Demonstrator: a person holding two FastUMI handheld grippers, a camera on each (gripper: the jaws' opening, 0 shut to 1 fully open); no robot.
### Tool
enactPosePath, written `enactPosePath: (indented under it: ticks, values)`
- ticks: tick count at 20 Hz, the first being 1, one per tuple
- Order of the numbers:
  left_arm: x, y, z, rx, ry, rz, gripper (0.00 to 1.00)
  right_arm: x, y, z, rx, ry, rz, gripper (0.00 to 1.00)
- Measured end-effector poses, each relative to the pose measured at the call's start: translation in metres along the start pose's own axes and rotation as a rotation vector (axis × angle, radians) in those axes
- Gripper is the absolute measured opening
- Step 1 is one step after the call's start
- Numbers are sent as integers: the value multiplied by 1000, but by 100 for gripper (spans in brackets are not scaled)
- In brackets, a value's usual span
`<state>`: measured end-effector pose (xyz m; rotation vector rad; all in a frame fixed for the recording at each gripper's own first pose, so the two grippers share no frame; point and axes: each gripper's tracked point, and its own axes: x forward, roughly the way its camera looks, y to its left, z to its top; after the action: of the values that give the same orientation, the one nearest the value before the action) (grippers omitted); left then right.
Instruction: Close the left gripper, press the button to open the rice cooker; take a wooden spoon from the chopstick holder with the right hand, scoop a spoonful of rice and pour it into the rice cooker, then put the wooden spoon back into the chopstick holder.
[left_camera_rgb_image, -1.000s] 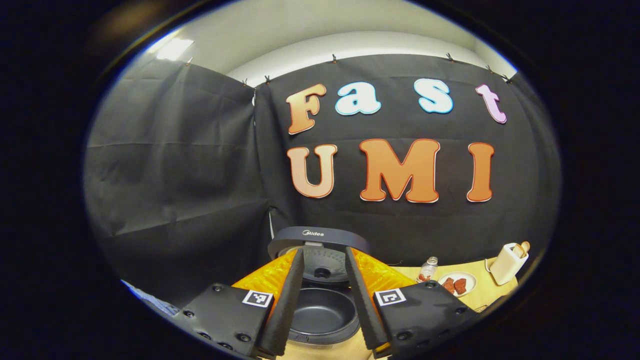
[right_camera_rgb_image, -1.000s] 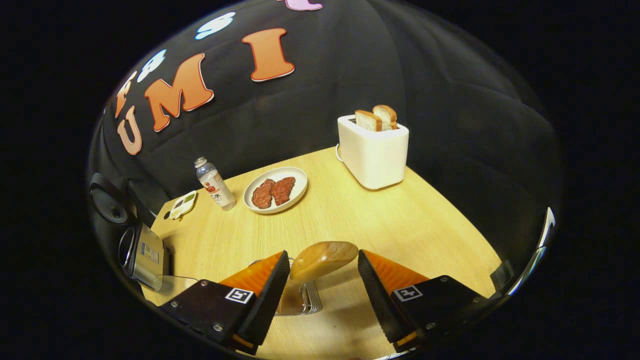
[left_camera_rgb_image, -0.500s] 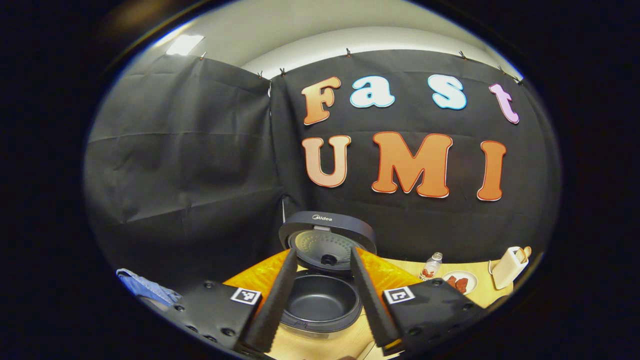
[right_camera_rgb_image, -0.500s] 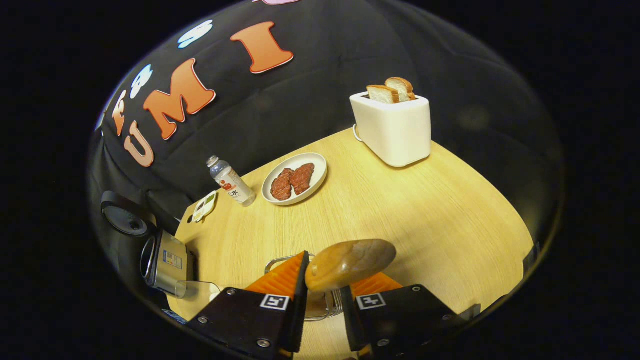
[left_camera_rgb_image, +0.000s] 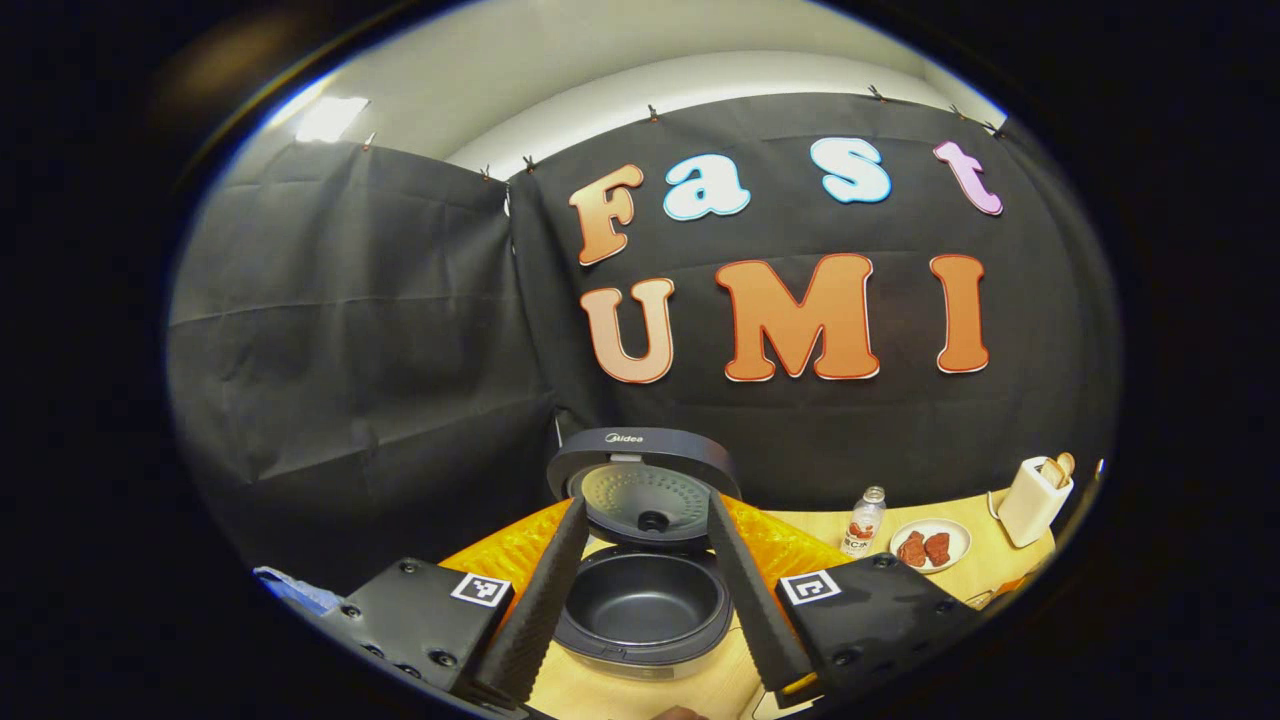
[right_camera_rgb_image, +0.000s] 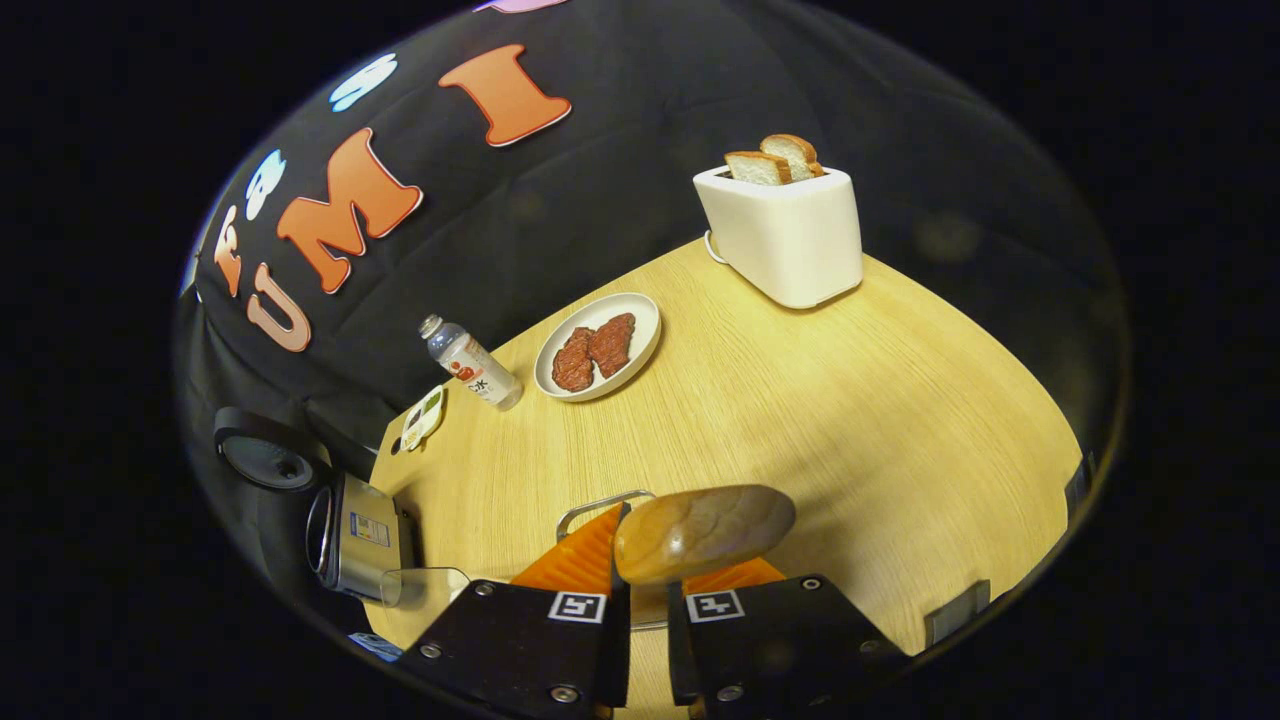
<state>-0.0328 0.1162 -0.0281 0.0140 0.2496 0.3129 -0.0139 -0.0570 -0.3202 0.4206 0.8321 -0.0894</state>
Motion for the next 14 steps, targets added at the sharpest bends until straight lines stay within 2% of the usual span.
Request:
enactPosePath:
  ticks: [3,9,10,14]
  values:
    - [10,-6,-7,38,-2,-12,85,-10,6,9,2,-47,-9,15]
    - [25,-25,-14,100,-28,-94,95,-44,25,41,-18,-154,-18,16]
    - [27,-26,-16,110,-33,-105,100,-52,32,44,-21,-165,-10,16]
    - [36,-34,-24,126,-27,-143,100,-73,70,49,-43,-184,52,15]
